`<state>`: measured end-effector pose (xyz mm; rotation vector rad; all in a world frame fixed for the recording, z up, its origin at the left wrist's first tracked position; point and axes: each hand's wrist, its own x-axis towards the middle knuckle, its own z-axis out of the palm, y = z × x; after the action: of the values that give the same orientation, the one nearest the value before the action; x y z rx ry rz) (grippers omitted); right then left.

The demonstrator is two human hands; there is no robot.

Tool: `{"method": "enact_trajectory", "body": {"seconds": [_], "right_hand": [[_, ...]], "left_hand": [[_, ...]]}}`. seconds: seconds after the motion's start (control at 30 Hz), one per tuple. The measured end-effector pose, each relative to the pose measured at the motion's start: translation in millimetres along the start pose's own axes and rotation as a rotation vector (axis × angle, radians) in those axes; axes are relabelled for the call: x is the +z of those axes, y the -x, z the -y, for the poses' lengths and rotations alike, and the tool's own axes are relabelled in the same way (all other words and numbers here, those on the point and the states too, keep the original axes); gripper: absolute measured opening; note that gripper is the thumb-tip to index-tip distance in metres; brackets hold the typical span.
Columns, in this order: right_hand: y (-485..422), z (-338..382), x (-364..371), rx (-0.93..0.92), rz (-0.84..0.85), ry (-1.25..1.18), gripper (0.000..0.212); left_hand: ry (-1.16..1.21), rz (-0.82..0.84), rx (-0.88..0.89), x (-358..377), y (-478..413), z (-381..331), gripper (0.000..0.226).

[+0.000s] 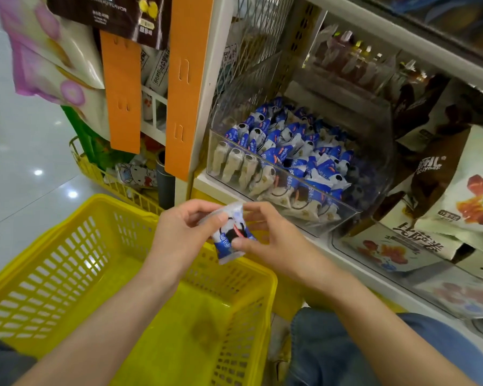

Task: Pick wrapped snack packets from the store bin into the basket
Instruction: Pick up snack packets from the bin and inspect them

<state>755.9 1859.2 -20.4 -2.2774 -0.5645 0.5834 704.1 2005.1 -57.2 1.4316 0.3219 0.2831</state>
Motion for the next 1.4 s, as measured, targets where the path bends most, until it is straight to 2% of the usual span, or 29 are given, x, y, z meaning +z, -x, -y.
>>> {"method": "enact_trajectory", "body": {"seconds": [0.13,0.2,0.33,0.53,0.63,0.77,0.87,0.93,1.07,1.13,1.23,1.33,1.4], "right_hand": [[-1.2,7.1,1.7,-0.108,-0.134,-0.109,0.019],[-3.0,6.8,1.0,-0.097,-0.158,-0.157,0.017],[-4.4,7.1,2.5,-0.094,-0.085,-0.255,0.004],[-3.4,9.3,11.5,-0.232,-0.173,-0.128,0.017],[0.3,10.0,12.2,-0.369,-0.246,0.08,0.01],[3.7,10.1,12.1,-0.475,-0.387,0.318,0.015],[4.7,11.0,9.2,-0.478,-0.494,0.345,0.015],[3.6,11.6,6.0,-0.442,-0.551,0.276,0.017],[1.3,14.1,0.3,-0.459,-0.559,0.147,0.015],[2.0,13.6,1.6,-0.543,-0.502,0.222,0.015],[3.4,11.6,6.2,-0.658,-0.418,0.373,0.016],[3.0,10.6,8.3,-0.737,-0.41,0.499,0.018],[2.9,9.7,9.8,-0.745,-0.364,0.482,0.019]], "left_hand": [[-0.047,0.047,0.024,0.5,4.1,-0.1,0.017],[-0.004,0.039,0.001,0.1,5.1,-0.2,0.014],[0.008,-0.002,-0.004,-1.6,7.8,-2.9,0.018],[-0.145,0.037,0.047,-3.6,12.8,-5.6,0.017],[-0.098,0.045,-0.021,-3.1,14.3,-6.4,0.02],[-0.096,0.065,-0.048,-4.7,13.0,-8.7,0.016],[-0.249,-0.057,-0.012,-7.2,10.6,-3.3,0.012],[-0.314,-0.083,-0.076,-9.8,9.6,-2.1,0.017],[-0.072,0.13,-0.382,-7.0,10.1,-9.9,0.049],[0.045,0.191,-0.423,-6.1,10.9,-11.2,0.054],[0.267,0.156,-0.41,-10.7,9.5,-12.7,0.051],[0.3,0.126,-0.325,-13.4,8.8,-16.4,0.033],[0.286,0.085,-0.281,-13.2,8.6,-16.1,0.023]]}}
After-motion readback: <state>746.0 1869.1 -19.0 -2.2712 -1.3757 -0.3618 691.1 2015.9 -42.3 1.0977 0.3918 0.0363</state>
